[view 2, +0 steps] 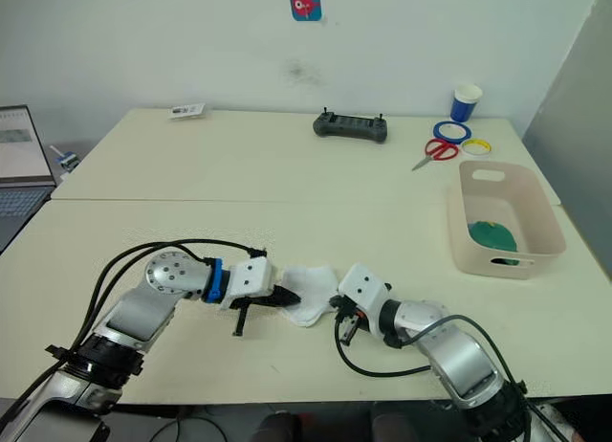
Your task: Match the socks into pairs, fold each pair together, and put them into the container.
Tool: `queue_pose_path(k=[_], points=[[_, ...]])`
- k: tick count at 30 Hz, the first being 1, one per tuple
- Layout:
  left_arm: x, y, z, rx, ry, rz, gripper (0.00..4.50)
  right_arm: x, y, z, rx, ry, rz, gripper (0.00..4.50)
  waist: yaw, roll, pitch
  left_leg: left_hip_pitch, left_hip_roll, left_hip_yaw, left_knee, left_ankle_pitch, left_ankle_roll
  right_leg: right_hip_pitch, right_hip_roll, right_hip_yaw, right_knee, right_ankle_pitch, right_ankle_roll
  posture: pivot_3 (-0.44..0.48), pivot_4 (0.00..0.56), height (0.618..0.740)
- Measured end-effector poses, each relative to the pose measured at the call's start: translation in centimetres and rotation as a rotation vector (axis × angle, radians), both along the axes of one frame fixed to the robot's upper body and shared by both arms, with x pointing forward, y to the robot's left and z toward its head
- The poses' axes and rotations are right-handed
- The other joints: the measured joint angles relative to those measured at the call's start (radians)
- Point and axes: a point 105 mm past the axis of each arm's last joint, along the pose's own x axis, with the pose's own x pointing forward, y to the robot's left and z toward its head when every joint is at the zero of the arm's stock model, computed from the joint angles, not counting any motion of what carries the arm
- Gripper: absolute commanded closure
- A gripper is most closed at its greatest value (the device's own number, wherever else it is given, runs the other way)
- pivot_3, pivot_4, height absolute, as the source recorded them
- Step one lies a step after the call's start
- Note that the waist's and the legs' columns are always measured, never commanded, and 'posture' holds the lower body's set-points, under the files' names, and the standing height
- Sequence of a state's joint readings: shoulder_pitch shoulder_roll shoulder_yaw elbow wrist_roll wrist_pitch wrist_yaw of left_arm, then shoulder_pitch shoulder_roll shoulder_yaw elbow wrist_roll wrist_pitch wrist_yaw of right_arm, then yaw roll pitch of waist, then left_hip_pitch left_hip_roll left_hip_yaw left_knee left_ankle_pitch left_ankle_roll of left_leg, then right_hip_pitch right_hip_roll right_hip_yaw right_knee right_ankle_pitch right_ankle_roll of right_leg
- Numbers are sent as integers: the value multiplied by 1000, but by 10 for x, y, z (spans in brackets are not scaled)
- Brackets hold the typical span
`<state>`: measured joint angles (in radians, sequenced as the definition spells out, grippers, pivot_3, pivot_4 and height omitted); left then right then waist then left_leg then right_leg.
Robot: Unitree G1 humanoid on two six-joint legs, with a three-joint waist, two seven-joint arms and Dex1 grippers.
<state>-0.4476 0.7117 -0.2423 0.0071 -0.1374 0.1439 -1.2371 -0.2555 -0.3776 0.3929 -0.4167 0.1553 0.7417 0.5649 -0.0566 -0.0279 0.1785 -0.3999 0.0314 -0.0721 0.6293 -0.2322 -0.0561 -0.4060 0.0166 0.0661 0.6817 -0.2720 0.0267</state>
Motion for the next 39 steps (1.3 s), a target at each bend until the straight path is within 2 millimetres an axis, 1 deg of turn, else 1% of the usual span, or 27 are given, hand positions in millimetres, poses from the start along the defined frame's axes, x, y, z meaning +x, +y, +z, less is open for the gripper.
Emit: queue_pose_path(k=[2,4,6,10,13,15,18,20,22,24,27,32,33,39], points=[[0,-3,15,-40,-17,10,4500,2,0,10,48,-6,-25,4466,0,0,0,0,0,0,0,0,0,0,0,0,0,0,0,0,150,740],[2,2,18,-32,-21,26,4500,2,-1,20,99,-7,-43,4466,0,0,0,0,0,0,0,0,0,0,0,0,0,0,0,0,150,740],[2,9,13,-6,-14,44,4500,2,-4,28,117,-24,-73,4466,0,0,0,0,0,0,0,0,0,0,0,0,0,0,0,0,150,740],[4,18,-4,26,16,71,4500,10,-12,30,81,-30,-161,4466,1,0,0,0,0,0,0,0,0,0,0,0,0,0,0,0,150,740],[4,21,-17,46,43,76,4500,18,-16,38,77,-28,-197,4466,1,0,0,0,0,0,0,0,0,0,0,0,0,0,0,0,150,740],[5,20,-20,45,41,72,4500,21,-16,41,82,7,-204,4466,1,0,0,0,0,0,0,0,0,0,0,0,0,0,0,0,150,740],[6,22,-22,53,24,62,4500,25,-20,34,22,103,-214,4466,1,0,0,0,0,0,0,0,0,0,0,0,0,0,0,0,150,740],[7,23,-23,56,18,59,4500,27,-23,28,5,153,-231,4110,1,0,0,1,0,0,0,0,0,0,0,0,0,0,0,0,150,740],[6,24,-24,61,5,52,4500,26,-25,19,0,216,-241,3577,0,0,0,1,0,0,0,0,0,0,0,0,0,0,0,0,150,740],[5,25,-24,66,-3,48,4500,26,-24,15,20,286,-246,2843,-2,0,0,1,0,1,0,0,0,0,0,1,0,0,0,0,150,740],[3,28,-26,67,-13,47,4500,24,-21,14,36,361,-218,1836,-4,1,-1,2,0,1,0,0,0,1,0,1,1,0,0,0,150,740],[3,29,-26,71,-32,44,4500,21,-10,11,56,467,-160,147,-4,1,-1,2,0,1,0,0,0,1,0,1,1,0,0,0,150,740],[2,29,-26,70,-36,45,4500,21,-7,12,61,482,-147,25,-4,1,-1,2,0,1,0,0,0,1,0,1,1,0,0,0,150,740],[2,30,-27,77,-39,48,4500,27,8,10,98,561,-125,25,-7,1,-3,3,0,1,0,0,0,1,0,1,1,1,-1,0,150,740]])
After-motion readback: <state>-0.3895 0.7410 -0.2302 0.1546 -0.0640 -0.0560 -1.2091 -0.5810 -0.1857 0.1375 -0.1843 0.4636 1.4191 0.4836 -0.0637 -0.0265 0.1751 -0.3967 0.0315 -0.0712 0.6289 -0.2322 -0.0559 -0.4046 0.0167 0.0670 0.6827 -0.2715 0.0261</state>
